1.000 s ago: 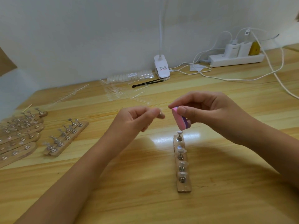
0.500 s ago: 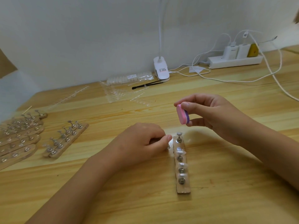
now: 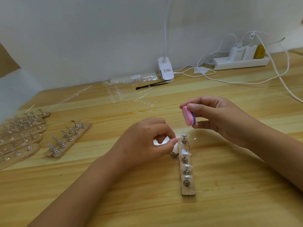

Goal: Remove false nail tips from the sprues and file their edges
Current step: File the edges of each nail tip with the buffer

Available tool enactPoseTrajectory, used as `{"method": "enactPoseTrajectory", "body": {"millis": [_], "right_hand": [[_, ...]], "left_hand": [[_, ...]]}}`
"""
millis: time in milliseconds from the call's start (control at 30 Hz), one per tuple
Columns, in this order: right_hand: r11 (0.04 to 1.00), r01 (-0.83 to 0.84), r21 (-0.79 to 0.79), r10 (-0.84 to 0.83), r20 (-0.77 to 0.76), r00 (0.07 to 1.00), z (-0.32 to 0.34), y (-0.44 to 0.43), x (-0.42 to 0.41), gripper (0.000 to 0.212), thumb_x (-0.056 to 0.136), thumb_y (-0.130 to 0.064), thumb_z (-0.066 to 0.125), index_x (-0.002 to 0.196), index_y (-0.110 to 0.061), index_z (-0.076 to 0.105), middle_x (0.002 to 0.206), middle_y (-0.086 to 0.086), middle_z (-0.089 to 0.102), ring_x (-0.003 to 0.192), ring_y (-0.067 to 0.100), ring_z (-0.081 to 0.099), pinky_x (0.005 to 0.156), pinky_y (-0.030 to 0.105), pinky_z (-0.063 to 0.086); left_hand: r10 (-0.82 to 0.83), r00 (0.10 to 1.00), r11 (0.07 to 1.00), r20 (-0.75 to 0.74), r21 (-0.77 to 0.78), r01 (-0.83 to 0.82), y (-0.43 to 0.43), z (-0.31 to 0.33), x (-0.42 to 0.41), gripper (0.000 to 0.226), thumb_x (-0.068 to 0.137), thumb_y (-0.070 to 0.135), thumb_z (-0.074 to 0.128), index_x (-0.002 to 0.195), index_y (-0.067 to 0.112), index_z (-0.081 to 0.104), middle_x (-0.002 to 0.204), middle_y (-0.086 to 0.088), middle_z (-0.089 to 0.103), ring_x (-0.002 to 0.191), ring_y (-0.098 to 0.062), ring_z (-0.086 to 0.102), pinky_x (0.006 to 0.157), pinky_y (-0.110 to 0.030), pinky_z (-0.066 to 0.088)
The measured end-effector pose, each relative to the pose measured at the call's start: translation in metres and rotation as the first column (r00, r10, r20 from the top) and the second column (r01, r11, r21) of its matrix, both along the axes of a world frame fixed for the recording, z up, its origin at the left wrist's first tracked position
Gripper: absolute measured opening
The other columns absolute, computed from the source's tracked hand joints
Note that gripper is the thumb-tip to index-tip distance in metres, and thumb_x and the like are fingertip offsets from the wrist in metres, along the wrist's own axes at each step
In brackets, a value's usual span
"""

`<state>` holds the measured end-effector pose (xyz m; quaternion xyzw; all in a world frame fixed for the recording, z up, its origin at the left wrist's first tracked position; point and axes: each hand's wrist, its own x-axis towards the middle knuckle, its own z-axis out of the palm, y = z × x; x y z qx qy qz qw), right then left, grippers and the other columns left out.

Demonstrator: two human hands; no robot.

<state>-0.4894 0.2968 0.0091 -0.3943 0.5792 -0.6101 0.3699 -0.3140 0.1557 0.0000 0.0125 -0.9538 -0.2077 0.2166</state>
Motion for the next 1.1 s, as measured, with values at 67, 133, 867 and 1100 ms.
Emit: {"method": "enactPoseTrajectory", "body": {"millis": [67,133,867,1100], "right_hand": [[1.000,0.001,0.002,-0.001,0.005,1.000,0.000,0.000,-0.001,0.023,0.079,-0.031,0.067,0.095,-0.020,0.078,0.089,-0.002,0.073,0.073,0.004,0.067,0.062,0.017,0.053],[1.000,0.003,0.003,-0.003,0.005,1.000,0.000,0.000,-0.002,0.023,0.079,-0.031,0.067,0.095,-0.020,0.078,0.089,-0.002,0.073,0.072,0.004,0.066,0.062,0.017,0.053],[1.000,0.009,0.012,-0.009,0.018,1.000,0.001,0.000,-0.002,0.022,0.077,-0.032,0.068,0.093,-0.022,0.079,0.088,-0.003,0.073,0.072,0.003,0.065,0.062,0.017,0.053],[1.000,0.011,0.013,-0.012,0.027,1.000,0.001,0.000,-0.002,0.022,0.077,-0.031,0.067,0.092,-0.020,0.079,0.086,-0.003,0.073,0.069,0.003,0.065,0.060,0.016,0.053]], "left_hand": [[-0.007,0.997,0.994,0.080,0.112,-0.002,-0.007,0.004,0.002,0.005,0.087,0.024,0.067,0.087,0.022,0.072,0.068,0.012,0.052,0.067,-0.008,0.051,0.063,-0.021,0.043],[-0.016,0.980,0.973,0.201,0.228,-0.031,-0.012,0.006,0.003,0.007,0.087,0.025,0.068,0.092,0.029,0.072,0.073,0.012,0.057,0.071,-0.005,0.054,0.064,-0.016,0.044],[-0.040,0.961,0.940,0.274,0.336,-0.056,-0.011,0.013,0.005,0.012,0.084,0.024,0.076,0.089,0.033,0.069,0.090,0.017,0.067,0.084,-0.005,0.061,0.069,-0.019,0.050],[-0.037,0.908,0.943,0.418,0.316,-0.107,-0.021,0.013,0.008,0.016,0.079,0.034,0.080,0.091,0.038,0.071,0.086,0.023,0.059,0.075,0.003,0.051,0.068,-0.012,0.042]]}}
